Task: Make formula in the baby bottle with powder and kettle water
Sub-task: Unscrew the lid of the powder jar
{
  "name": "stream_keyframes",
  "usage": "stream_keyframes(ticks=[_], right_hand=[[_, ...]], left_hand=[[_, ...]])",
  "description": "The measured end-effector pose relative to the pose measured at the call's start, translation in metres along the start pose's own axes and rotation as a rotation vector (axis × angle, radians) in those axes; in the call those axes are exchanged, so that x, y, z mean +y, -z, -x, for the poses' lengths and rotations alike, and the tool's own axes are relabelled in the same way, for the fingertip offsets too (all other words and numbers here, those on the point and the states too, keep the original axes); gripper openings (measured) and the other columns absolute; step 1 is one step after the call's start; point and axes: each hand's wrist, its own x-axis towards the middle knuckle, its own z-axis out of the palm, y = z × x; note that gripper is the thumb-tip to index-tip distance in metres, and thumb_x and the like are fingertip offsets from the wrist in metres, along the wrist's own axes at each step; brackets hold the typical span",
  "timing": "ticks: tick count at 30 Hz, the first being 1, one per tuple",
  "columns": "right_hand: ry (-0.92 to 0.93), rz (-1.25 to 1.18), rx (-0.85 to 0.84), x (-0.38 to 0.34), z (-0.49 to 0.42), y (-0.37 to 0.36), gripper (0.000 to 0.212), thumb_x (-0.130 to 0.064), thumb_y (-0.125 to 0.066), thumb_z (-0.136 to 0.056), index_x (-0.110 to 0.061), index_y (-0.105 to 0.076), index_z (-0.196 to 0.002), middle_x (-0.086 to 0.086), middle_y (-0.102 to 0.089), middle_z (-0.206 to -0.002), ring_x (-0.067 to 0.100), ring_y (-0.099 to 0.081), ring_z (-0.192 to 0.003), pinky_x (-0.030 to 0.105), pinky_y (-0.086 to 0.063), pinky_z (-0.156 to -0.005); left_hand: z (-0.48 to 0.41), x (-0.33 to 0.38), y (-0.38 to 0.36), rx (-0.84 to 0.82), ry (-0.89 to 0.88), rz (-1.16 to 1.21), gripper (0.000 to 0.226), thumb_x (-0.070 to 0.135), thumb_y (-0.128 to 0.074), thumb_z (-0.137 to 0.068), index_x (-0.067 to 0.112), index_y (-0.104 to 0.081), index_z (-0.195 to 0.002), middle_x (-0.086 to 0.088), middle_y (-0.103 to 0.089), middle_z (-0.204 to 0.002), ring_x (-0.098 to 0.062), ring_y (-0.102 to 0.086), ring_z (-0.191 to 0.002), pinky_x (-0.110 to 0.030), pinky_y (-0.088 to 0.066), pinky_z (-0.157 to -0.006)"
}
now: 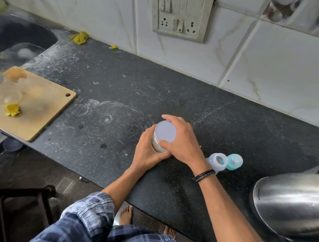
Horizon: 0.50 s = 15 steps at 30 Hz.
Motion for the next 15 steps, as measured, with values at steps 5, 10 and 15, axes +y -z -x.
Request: stream_keyframes(ticks=[5, 10, 15], right_hand=[[0.046, -0.019, 0.090, -0.0011, 0.0012, 0.0018, 0.067, -0.028, -0.071, -0.074, -0.031, -0.055, -0.139, -0.008, -0.038, -0.149, 0.019, -0.044, -0.137, 0.037, -0.041, -0.111], [-0.010, 0.021, 0.046, -0.0034, 0.0028, -0.0020, 0.067, -0.028, -0.078, -0.082, -0.030, -0.052, -0.143, -0.007, -0.050, -0.141, 0.019, -0.046, -0.127, 0.040, -0.045, -0.106], [0.027, 0.006, 0.077, -0.0061, 0.0037, -0.0029, 0.067, -0.031, -0.062, -0.076, -0.026, -0.055, -0.143, -0.005, -0.043, -0.150, 0.022, -0.045, -0.136, 0.042, -0.042, -0.112]], left_hand=[[-0.0007, 0.0005, -0.0015, 0.005, -0.011, 0.010, 0.090, 0.040, -0.094, -0.066, 0.036, -0.044, -0.141, 0.018, -0.052, -0.135, -0.002, -0.048, -0.127, -0.019, -0.039, -0.101], [-0.0003, 0.0009, 0.0001, 0.005, -0.009, 0.026, 0.092, 0.045, -0.093, -0.064, 0.037, -0.043, -0.141, 0.016, -0.052, -0.136, -0.004, -0.049, -0.127, -0.022, -0.040, -0.102], [-0.0003, 0.0024, -0.0006, 0.004, -0.017, 0.039, 0.091, 0.048, -0.092, -0.065, 0.032, -0.046, -0.141, 0.015, -0.053, -0.135, -0.004, -0.050, -0.127, -0.024, -0.041, -0.103]])
